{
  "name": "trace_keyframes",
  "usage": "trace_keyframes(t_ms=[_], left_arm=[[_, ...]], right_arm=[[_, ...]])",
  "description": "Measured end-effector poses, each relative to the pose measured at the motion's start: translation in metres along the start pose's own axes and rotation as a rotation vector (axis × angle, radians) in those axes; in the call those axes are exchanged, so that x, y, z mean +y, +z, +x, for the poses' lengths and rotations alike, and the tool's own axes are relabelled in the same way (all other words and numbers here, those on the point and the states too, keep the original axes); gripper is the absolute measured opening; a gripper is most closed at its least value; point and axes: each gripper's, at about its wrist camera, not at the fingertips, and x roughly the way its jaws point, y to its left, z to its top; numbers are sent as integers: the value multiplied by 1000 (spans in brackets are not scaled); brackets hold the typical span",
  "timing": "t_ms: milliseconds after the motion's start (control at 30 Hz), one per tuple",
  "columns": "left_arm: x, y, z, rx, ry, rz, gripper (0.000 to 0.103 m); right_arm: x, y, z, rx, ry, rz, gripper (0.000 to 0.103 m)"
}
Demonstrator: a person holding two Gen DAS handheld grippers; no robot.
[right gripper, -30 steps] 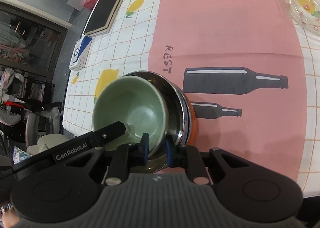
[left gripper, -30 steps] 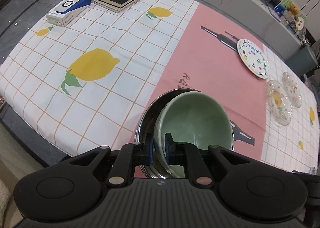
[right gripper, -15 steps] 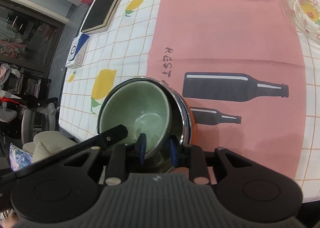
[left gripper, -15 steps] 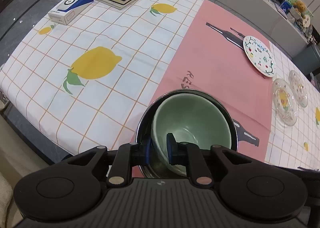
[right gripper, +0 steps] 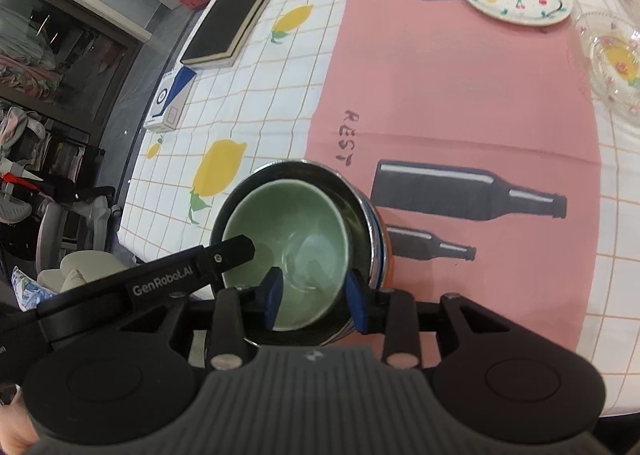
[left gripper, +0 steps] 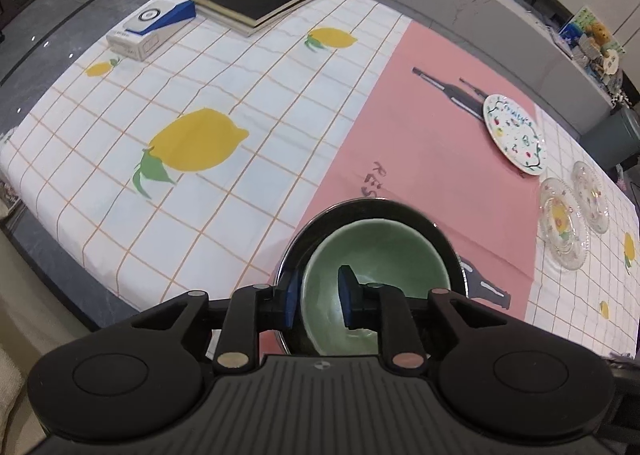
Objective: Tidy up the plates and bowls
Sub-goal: 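Lower the green bowl into the steel bowls and open both grippers, then move both grippers to the rim of the white 'Fruity' plate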
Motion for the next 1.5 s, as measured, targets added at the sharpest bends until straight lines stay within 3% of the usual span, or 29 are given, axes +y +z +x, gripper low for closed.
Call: trace_keyframes(t_ms=[300,533,833,1033,1367,1500], left_arm=[[-12,-1,-21,-110,20,52,29],[-47,-3,-35,-194,-74,153,31],[-106,11,-31,-192,-171,270,31],[-147,30,-20,-175,-191,321,31],[-201,72,7,-205,-223,432,31],[-212,95,29,-174,-273,469,31]], right_arm=[[-3,-1,-27,-94,-29,-24,44],[-24,1,-48,-189,-68,0,44],[-78,14,-82,-356,-104,89,45],[-112,33,-92,-422,-118,134,45],[-156,74,-87,-447,-128,178,45],[-170,93,-80,-455,-102,190,45]])
